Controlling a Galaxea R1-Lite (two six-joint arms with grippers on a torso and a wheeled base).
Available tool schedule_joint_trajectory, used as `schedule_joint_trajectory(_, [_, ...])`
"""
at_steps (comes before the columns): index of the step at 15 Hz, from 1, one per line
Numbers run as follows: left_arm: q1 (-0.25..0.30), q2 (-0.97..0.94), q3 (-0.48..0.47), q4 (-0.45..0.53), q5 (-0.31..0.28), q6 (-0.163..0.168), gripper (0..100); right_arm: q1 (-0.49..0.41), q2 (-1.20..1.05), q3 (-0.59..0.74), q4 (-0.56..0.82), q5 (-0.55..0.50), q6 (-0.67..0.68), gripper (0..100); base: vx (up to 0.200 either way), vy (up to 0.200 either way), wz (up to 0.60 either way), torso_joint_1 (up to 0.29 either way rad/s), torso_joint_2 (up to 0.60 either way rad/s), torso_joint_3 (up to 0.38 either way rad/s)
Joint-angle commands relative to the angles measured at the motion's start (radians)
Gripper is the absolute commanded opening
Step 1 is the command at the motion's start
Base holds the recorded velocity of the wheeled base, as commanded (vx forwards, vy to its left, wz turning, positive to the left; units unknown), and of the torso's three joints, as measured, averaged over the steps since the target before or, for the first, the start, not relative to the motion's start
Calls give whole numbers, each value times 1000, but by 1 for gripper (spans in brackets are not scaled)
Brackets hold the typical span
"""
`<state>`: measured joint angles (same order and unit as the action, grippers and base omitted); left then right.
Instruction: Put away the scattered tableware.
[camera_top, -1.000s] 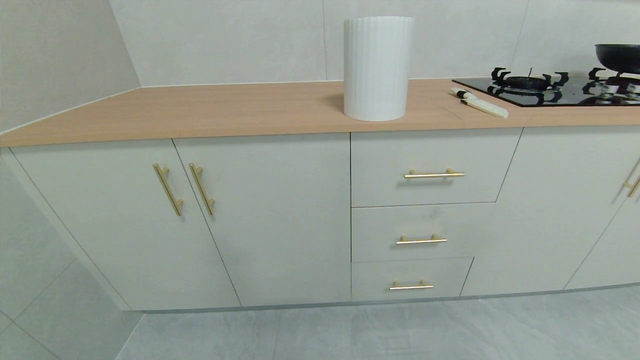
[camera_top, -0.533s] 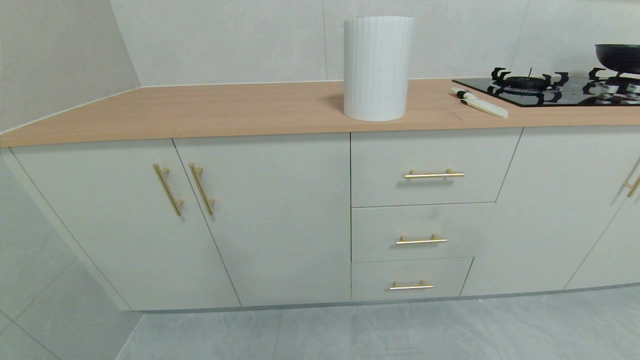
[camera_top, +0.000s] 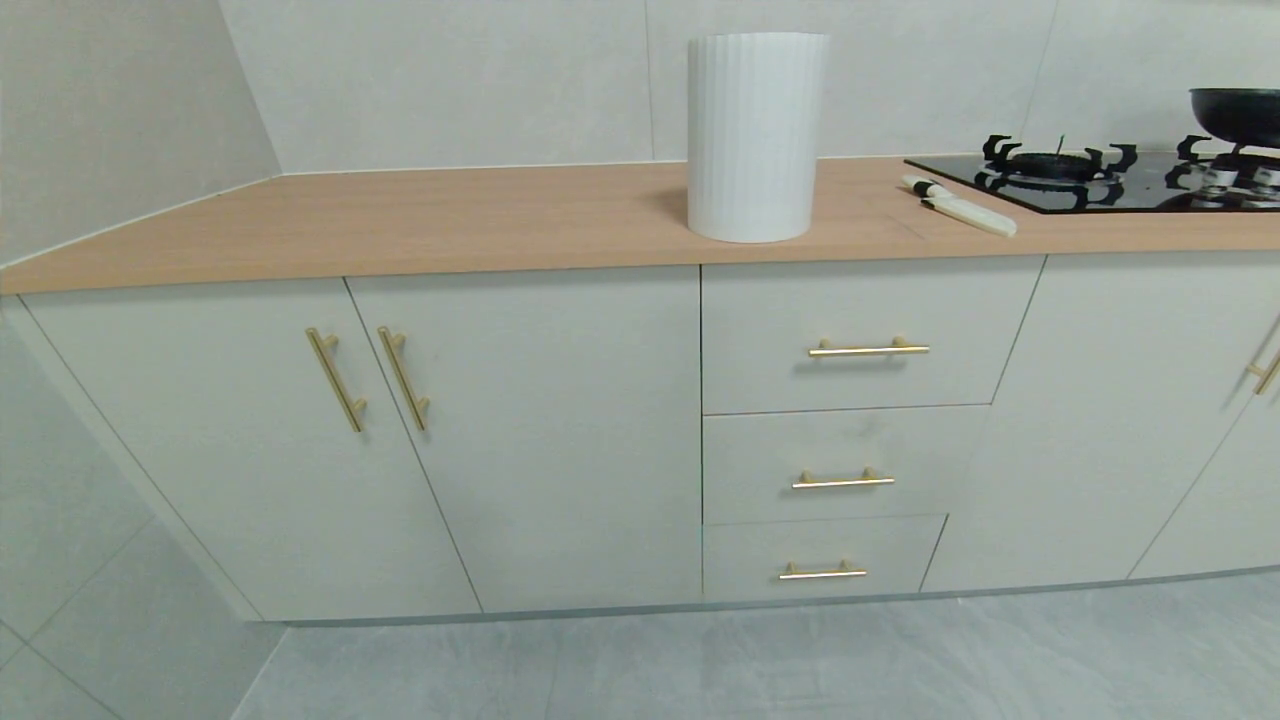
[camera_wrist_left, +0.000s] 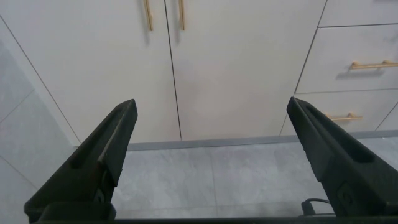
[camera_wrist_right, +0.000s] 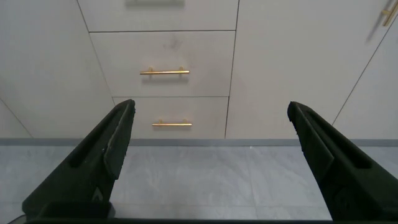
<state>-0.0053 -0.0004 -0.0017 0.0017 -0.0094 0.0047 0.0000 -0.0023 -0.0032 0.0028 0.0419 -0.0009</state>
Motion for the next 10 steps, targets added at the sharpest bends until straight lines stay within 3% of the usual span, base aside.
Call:
schedule_joint_trajectory(1, [-1, 0, 0, 0, 0, 0, 100, 0, 2, 0, 2, 0, -1, 100, 0, 0, 0, 0, 0, 0])
schedule_joint_trajectory(3, [-1, 0, 0, 0, 2, -3, 100, 0, 4, 0, 2, 0, -1, 100, 0, 0, 0, 0, 0, 0])
schedule_joint_trajectory(10, [-1, 0, 0, 0, 2, -3, 100, 0, 2, 0, 2, 0, -1, 100, 200, 0, 0, 3, 0, 2])
